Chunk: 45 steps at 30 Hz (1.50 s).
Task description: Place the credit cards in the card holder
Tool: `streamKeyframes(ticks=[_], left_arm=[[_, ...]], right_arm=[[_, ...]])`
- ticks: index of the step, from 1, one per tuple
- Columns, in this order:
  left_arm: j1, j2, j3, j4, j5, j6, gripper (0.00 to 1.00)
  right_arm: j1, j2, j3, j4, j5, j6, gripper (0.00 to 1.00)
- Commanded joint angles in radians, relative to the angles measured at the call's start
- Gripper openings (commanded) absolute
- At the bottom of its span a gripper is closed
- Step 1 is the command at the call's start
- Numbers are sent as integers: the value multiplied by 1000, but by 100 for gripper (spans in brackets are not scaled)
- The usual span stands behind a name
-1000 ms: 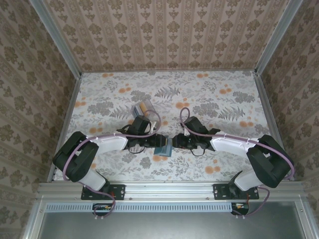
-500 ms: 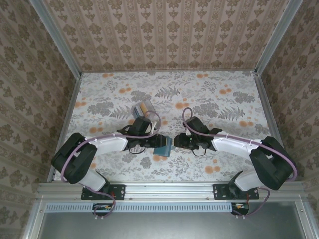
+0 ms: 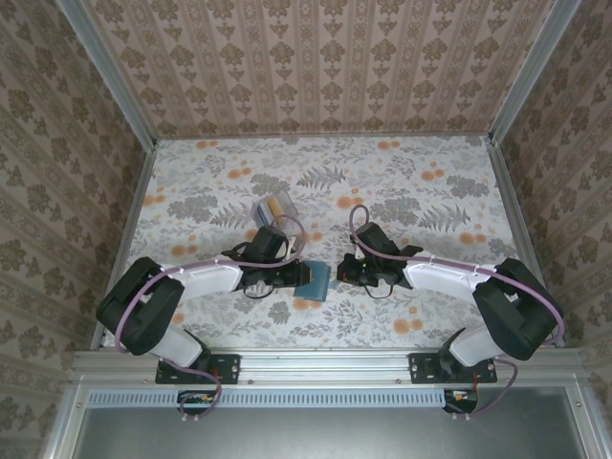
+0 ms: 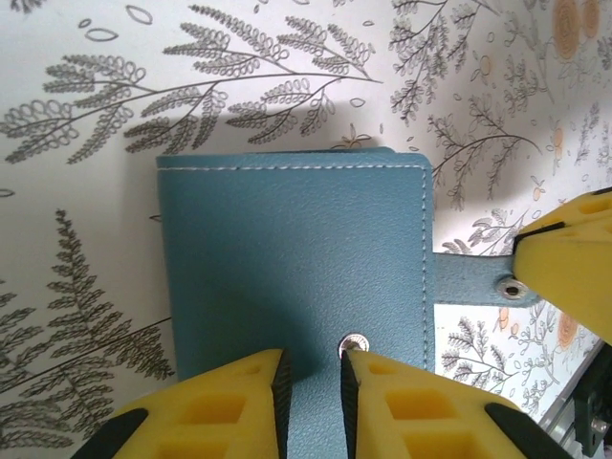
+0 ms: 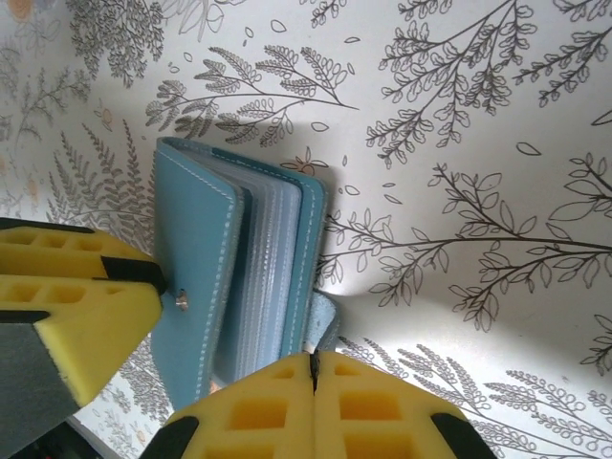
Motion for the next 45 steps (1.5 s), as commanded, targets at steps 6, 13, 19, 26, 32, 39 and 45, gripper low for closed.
streamKeyframes(ticks=[6,13,19,26,32,39,45], left_arm=[[4,67,-14,9,2,-6,21],[-1,86,-30,72,24,-58,19],[9,88,-56,118,61,-103,18],[26,83,-72,129,69,-105,19],[30,89,-68,131,78,-101,18],[32,93,-74,148,83,-111,18],[31,95,-79,165,90,-119,18]], right_arm=[[11,19,63,-2,-67,31,0],[48,106,118,22,-74,53,0],[82,194,188,-11,-42,8,0],[85,241,205,-41,-12,-17,0],[85,254,225,-66,10,-36,0],[85,262,241,-71,37,-39,0],[85,260,247,-84,58,-50,0]])
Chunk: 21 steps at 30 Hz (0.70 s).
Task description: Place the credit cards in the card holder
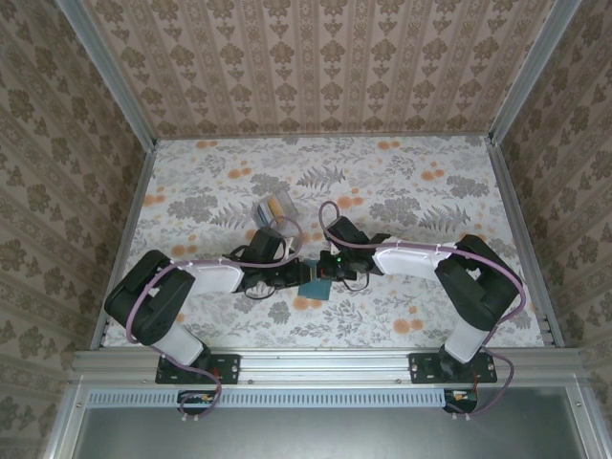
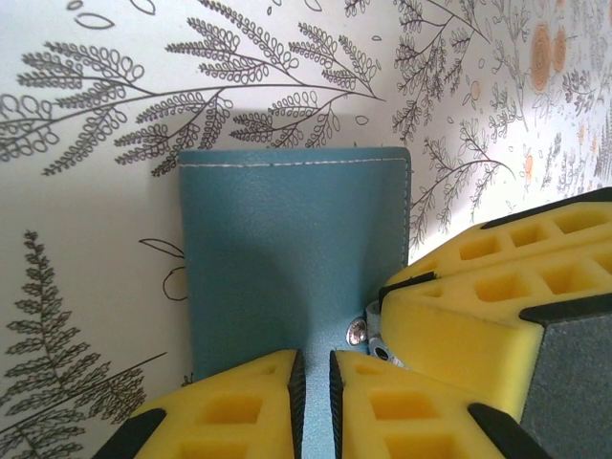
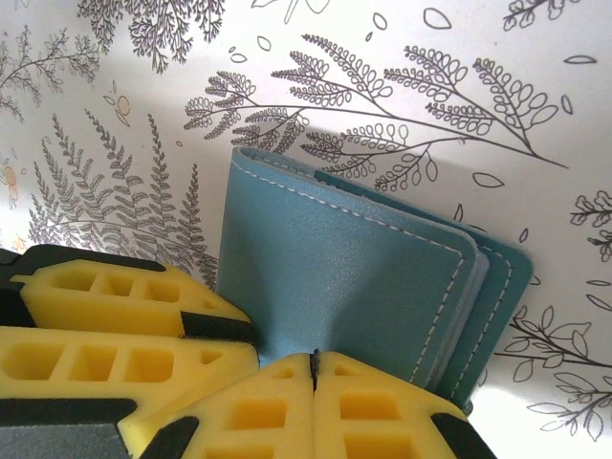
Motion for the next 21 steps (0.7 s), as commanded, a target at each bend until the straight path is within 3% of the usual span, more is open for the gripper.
streamKeyframes(ticks=[1,9,21], left_arm=[[0,29,-23,-20,-1,-23,18],[1,30,-38,9,4,-40,18],[11,19,-55,29,8,-61,19]], right_arm=[[4,17,26,-33,44,-20,0],[11,58,41,-10,24,-12,0],[46,52,26,-33,102,22,0]])
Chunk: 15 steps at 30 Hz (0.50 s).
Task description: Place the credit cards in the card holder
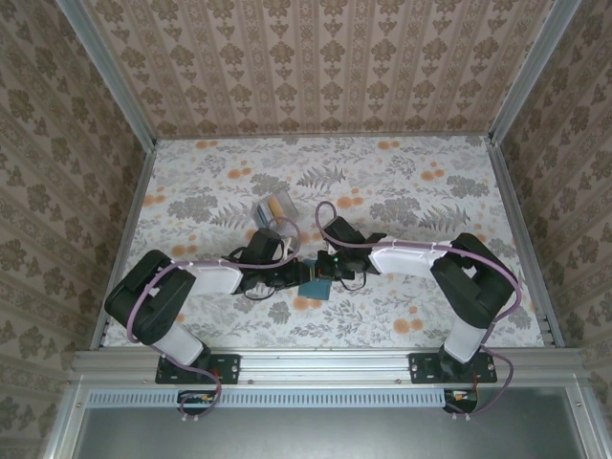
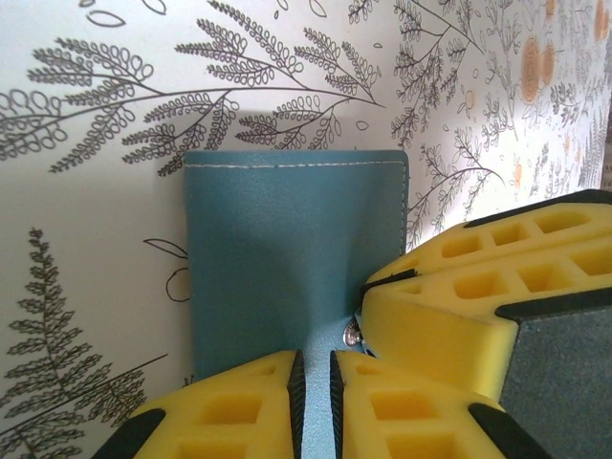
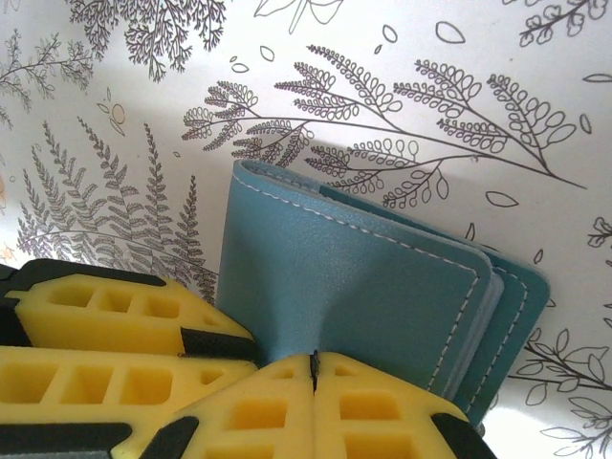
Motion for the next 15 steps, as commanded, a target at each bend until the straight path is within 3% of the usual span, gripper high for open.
streamKeyframes(ticks=[1,6,10,15], left_arm=[[6,14,-33,-17,-5,-26,19],[24,9,-54,37,22,-69,18],[40,-35,-76,50,50,-98,18],[51,-124,-80,-66,24,-50,21]], right_arm=[[36,16,1,-36,95,32,0],[88,-4,6,-127,293,94,0],[97,-19,-1,-121,349,90,0],[106,-16,9,-104,375,66,0]])
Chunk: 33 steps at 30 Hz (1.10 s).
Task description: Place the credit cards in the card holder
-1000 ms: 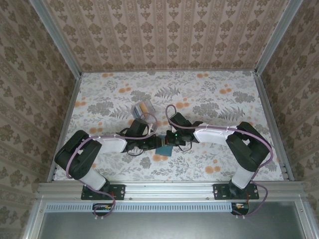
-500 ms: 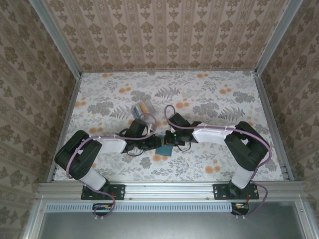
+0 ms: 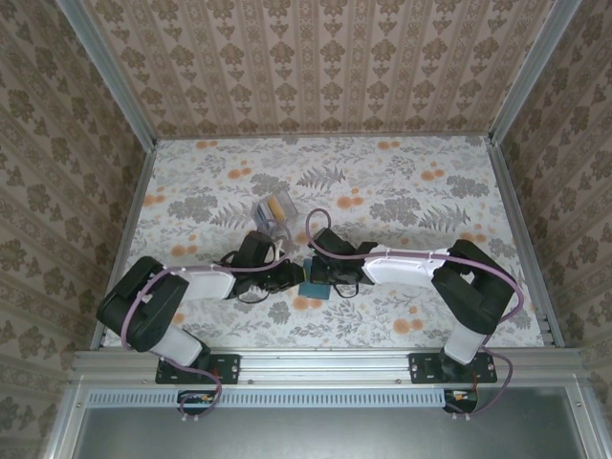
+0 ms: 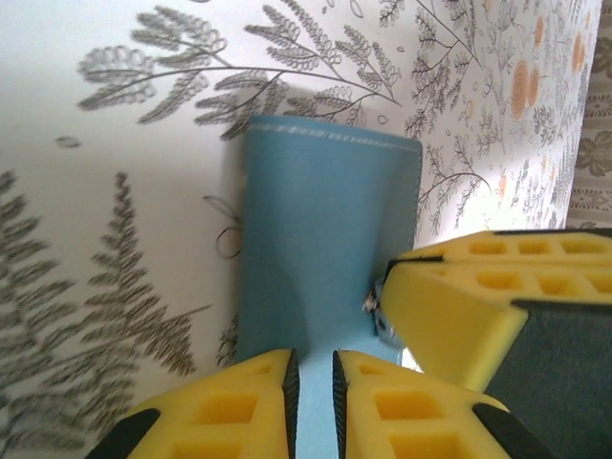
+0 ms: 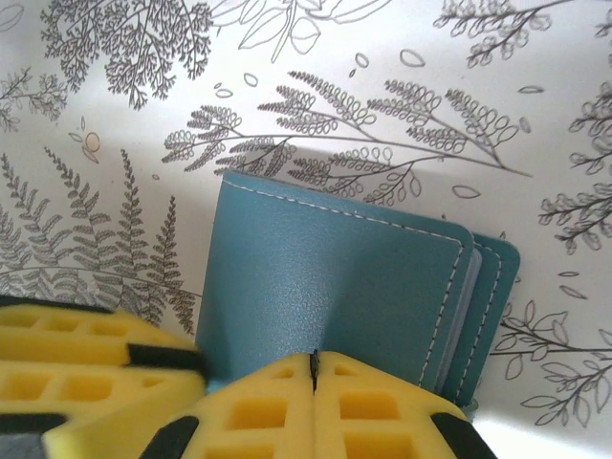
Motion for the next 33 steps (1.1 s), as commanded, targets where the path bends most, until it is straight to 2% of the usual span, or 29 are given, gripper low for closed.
streamKeyframes(ticks=[1,3,11,18,26,33], left_arm=[[9,-63,-11,-106,-21,32,21],[19,-73,-14,-139,-35,52,21],[21,6,-39,-56,-46,49,24],[0,52,-26,-19,-18,47,26],[-7,61,-24,-1,-16,41,26],[-14,90,-22,37,5,29,25]], right_arm=[[6,9,6,-77,107,-11,0],[14,17,17,-79,114,-10,0],[53,-17,41,-101,182,-37,0],[51,6,56,-81,152,-73,0],[51,44,77,-77,186,-107,0],[54,82,80,-67,154,-97,0]])
